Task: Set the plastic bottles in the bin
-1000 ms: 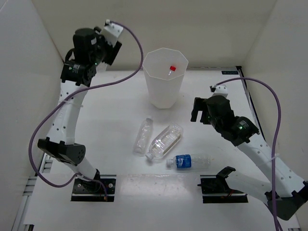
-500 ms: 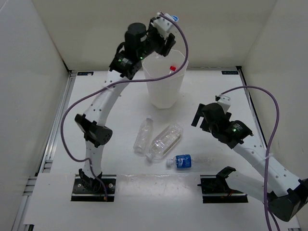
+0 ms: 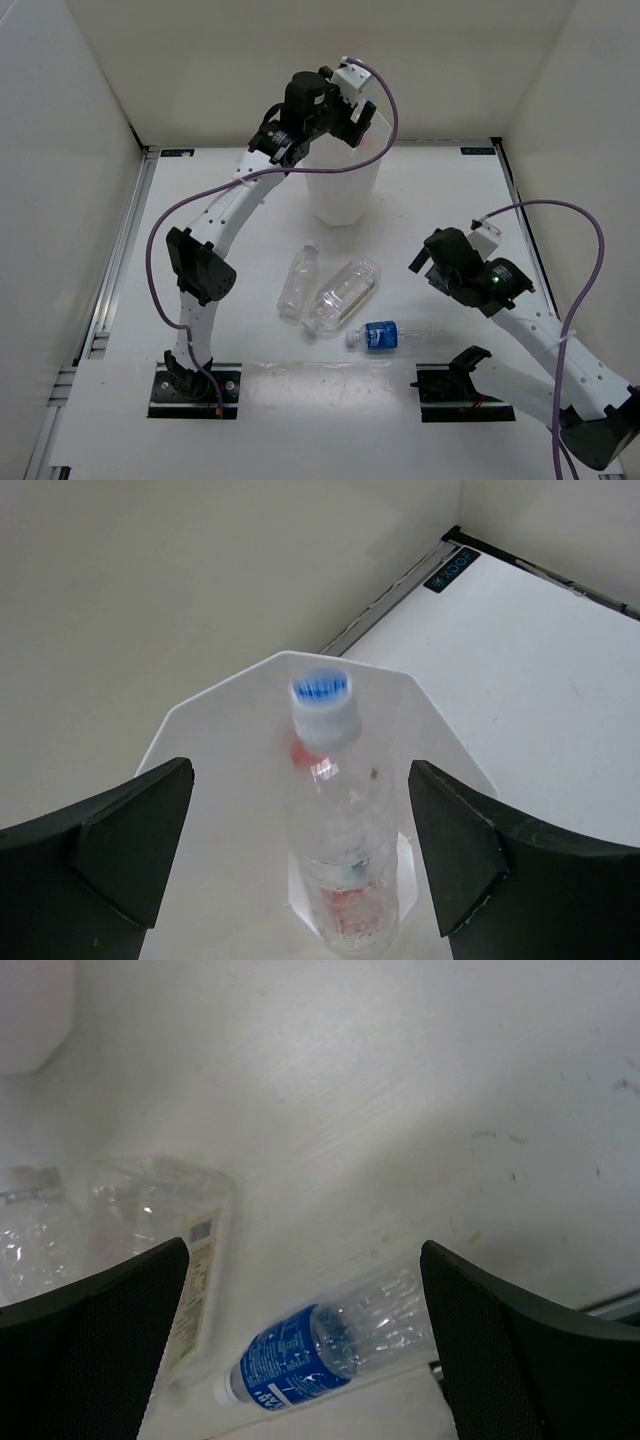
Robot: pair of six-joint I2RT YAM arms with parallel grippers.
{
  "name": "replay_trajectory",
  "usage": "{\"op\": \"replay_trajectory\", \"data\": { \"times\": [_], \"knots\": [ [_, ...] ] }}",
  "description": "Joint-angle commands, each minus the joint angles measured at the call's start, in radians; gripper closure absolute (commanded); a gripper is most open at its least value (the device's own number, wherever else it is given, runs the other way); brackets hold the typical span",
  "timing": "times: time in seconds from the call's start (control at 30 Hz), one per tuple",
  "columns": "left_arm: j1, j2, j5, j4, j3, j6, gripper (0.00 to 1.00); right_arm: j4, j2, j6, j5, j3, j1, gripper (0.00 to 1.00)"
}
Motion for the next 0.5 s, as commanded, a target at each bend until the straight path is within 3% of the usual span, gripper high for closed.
{"op": "replay_trajectory", "data": {
  "times": [0.0,0.23,0.47],
  "knots": [
    [-0.015,-0.111,-0.068,0.027,-0.033,0.001,0.0,-0.224,0.032,0.293,-0.005,0.004,-0.002,0.0],
    [-0.015,-0.236,-0.122,0.027,-0.128,0.031,0.0,-0.136,0.007,0.697,-0.217,-0.19,0.044,0.0],
    [-0.015,-0.415,-0.174,0.027,-0.348,0.031,0.0,-0.137,-0.002,0.893,-0.332,-0.249,0.127,0.0]
  ]
}}
